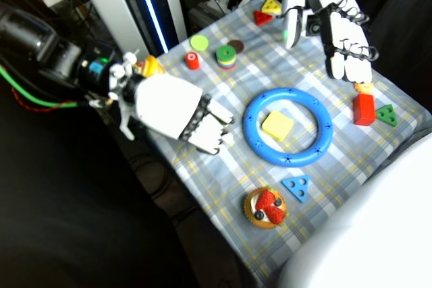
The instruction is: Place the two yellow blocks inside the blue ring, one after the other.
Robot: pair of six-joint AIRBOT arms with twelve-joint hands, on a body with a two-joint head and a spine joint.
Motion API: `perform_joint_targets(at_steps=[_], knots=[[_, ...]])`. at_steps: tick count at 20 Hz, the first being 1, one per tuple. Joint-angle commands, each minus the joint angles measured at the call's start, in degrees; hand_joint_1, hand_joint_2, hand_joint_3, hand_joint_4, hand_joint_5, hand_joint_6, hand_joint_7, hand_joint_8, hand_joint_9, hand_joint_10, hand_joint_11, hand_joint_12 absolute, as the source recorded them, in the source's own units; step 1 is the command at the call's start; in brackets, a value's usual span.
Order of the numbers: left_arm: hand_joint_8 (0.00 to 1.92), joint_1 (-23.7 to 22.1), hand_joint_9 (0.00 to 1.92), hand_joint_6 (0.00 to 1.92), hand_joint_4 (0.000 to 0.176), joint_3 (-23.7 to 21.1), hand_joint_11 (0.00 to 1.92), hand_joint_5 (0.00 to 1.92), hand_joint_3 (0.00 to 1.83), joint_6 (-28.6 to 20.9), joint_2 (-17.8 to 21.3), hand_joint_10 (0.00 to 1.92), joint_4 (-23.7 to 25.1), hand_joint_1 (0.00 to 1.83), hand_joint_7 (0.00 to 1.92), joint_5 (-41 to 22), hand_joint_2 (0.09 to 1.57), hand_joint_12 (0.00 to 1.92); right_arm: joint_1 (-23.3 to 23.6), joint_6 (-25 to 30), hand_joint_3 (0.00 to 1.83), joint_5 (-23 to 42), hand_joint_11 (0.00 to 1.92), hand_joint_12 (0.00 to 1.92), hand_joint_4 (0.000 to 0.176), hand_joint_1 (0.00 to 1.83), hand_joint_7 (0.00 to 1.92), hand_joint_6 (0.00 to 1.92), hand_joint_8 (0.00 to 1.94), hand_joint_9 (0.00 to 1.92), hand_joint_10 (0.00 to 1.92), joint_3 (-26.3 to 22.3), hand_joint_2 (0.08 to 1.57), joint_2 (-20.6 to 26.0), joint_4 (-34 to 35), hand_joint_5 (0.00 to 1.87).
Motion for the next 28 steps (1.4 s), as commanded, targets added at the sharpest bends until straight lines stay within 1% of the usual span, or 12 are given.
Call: perform_joint_targets(at_steps=[1, 4, 6, 12, 17, 19, 20, 22, 25, 26, 27, 28], knots=[[0.00, -0.07, 0.04, 0.01, 0.015, -0.25, 0.00, 0.19, 0.00, -1.04, 0.31, 0.00, 1.44, 0.46, 0.10, -8.69, 1.47, 0.00, 1.66, 0.11, 0.00, 6.88, 0.29, 1.92, 0.000, 1.32, 0.77, 1.54, 1.35, 0.59, 1.65, 0.41, 1.28, 0.24, -1.21, 0.58], [0.00, 2.94, 0.04, 0.01, 0.001, -1.34, 0.01, 0.21, 0.00, -3.81, 1.50, 0.00, 0.83, 0.45, 0.10, -11.77, 1.46, 0.01, 6.31, 0.11, 0.00, 4.10, 0.38, 1.83, 0.000, 1.32, 0.76, 1.53, 1.39, 0.62, 1.62, 2.16, 1.28, -0.86, -3.69, 0.55], [0.00, 5.32, 0.05, 0.00, 0.001, -1.93, 0.00, 0.23, 0.00, -4.14, 2.43, 0.01, -1.47, 0.52, 0.11, -13.15, 1.45, 0.26, 10.43, 0.11, 0.00, 0.97, 0.54, 1.63, 0.000, 1.32, 0.75, 1.53, 1.38, 0.69, 1.57, 5.36, 1.27, -4.41, -4.68, 0.52], [0.00, 7.80, 0.11, 0.00, 0.000, -2.11, 0.00, 0.25, 0.00, -4.71, 2.62, 0.01, -3.58, 0.58, 0.12, -14.37, 1.43, 0.63, 15.77, -0.87, 0.00, -6.34, 0.47, 1.62, 0.000, 1.32, 0.71, 1.52, 1.44, 0.68, 1.55, 12.89, 1.27, -13.03, -5.01, 0.58], [0.00, 8.63, 0.11, 0.01, 0.000, -2.00, 0.00, 0.30, 0.00, -4.73, 2.63, 0.01, -5.12, 0.62, 0.13, -15.07, 1.42, 0.55, 17.05, -3.41, 0.00, -12.39, 0.36, 1.53, 0.000, 1.31, 0.71, 1.58, 1.42, 0.61, 1.58, 16.79, 1.29, -17.97, -5.01, 0.56], [0.00, 8.98, 0.13, 0.00, 0.000, -2.07, 0.00, 0.31, 0.00, -4.73, 2.83, 0.01, -5.57, 0.64, 0.16, -15.31, 1.42, 0.49, 17.05, -3.45, 0.00, -13.76, 0.15, 1.62, 0.000, 1.17, 0.80, 1.57, 1.41, 0.51, 1.03, 17.67, 1.30, -18.86, -4.95, 0.46], [0.01, 9.04, 0.14, 0.00, 0.000, -2.08, 0.00, 0.32, 0.00, -4.73, 2.86, 0.02, -5.60, 0.64, 0.17, -15.31, 1.42, 0.48, 17.05, -3.45, 0.00, -14.06, 0.09, 1.61, 0.000, 1.08, 0.60, 0.81, 0.87, 0.47, 0.94, 17.77, 1.23, -18.91, -4.88, 0.36], [0.01, 9.31, 0.14, 0.01, 0.000, -2.19, 0.00, 0.32, 0.00, -4.73, 2.96, 0.01, -5.79, 0.66, 0.18, -15.56, 1.41, 0.48, 17.05, -3.45, 0.00, -14.19, 0.00, 1.52, 0.000, 0.98, 0.55, 0.17, 0.27, 0.39, 0.72, 17.61, 1.20, -18.88, -4.78, 0.35], [0.00, 9.69, 0.14, 0.00, 0.000, -2.68, 0.00, 0.33, 0.00, -4.74, 3.44, 0.01, -5.98, 0.61, 0.18, -16.27, 1.42, 0.47, 17.05, -3.45, 0.00, -13.78, 0.00, 0.91, 0.018, 0.76, 0.26, 0.00, 0.00, 0.30, 0.15, 15.91, 1.25, -17.99, -4.78, 0.13], [0.00, 9.90, 0.16, 0.00, 0.000, -2.95, 0.00, 0.33, 0.00, -4.74, 3.74, 0.01, -6.03, 0.63, 0.20, -16.60, 1.41, 0.54, 17.05, -3.45, 0.01, -13.17, 0.00, 1.00, 0.066, 0.67, 0.21, 0.00, 0.00, 0.27, 0.12, 14.72, 1.27, -16.64, -4.79, 0.09], [0.00, 10.13, 0.17, 0.00, 0.000, -3.22, 0.00, 0.33, 0.00, -4.74, 4.05, 0.01, -6.06, 0.62, 0.20, -16.94, 1.42, 0.58, 17.05, -3.45, 0.00, -12.20, 0.00, 1.09, 0.085, 0.63, 0.20, 0.00, 0.00, 0.25, 0.12, 13.37, 1.29, -15.18, -4.84, 0.07], [0.00, 10.37, 0.16, 0.00, 0.000, -3.51, 0.00, 0.32, 0.00, -4.74, 4.34, 0.00, -6.09, 0.63, 0.20, -17.23, 1.42, 0.55, 17.05, -3.44, 0.00, -11.09, 0.00, 1.01, 0.071, 0.63, 0.18, 0.00, 0.00, 0.22, 0.11, 11.82, 1.29, -13.54, -5.03, 0.07]])
